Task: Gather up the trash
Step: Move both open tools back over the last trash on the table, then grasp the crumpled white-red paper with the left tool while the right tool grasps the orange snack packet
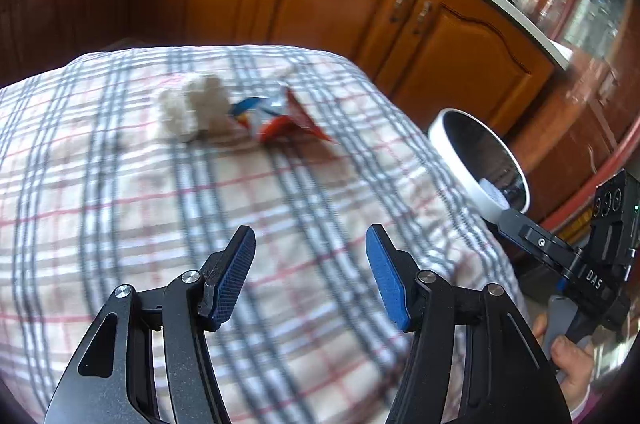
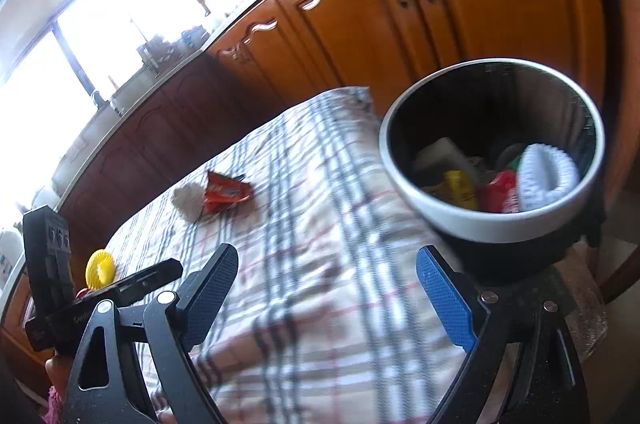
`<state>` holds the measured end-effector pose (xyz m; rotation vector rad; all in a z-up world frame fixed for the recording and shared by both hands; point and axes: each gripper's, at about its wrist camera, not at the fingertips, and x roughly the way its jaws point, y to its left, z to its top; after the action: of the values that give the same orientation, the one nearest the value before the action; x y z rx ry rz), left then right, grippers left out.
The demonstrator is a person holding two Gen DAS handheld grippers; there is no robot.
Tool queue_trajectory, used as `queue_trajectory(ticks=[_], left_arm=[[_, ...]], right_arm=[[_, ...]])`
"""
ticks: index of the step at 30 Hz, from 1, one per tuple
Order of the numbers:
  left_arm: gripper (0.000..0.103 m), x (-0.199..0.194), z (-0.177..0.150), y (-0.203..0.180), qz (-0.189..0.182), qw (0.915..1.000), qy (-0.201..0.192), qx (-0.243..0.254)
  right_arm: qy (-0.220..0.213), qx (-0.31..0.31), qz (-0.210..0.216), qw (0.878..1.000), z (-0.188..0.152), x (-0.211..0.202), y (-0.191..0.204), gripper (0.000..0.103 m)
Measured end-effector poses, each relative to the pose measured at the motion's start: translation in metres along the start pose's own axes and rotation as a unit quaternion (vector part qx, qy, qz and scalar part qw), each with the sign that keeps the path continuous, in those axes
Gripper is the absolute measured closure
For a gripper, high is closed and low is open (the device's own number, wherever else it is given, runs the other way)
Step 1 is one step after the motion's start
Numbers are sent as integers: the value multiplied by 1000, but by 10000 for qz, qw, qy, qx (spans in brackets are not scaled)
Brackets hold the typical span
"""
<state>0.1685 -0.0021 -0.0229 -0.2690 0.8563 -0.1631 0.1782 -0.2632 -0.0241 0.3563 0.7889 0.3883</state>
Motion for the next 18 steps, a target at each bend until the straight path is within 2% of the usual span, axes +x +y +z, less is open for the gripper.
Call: queue_trajectory(ticks=[9,14,17,18], left_arm=[[45,-8,6,45,299,9990,-110,-326],[45,-8,15,60,470,9983,-166,-316],[45,-6,24,69,572,9978,-183,-277],[45,-5,28,71,584,9977,-188,-275]], right_arm=[[140,-257,141,9995,3,21,35,11],[216,-409,216,9987,7,35,52,12],[272,-613,204,9975,6,46,62,16],[310,-664,203,9971,7,50,65,20]])
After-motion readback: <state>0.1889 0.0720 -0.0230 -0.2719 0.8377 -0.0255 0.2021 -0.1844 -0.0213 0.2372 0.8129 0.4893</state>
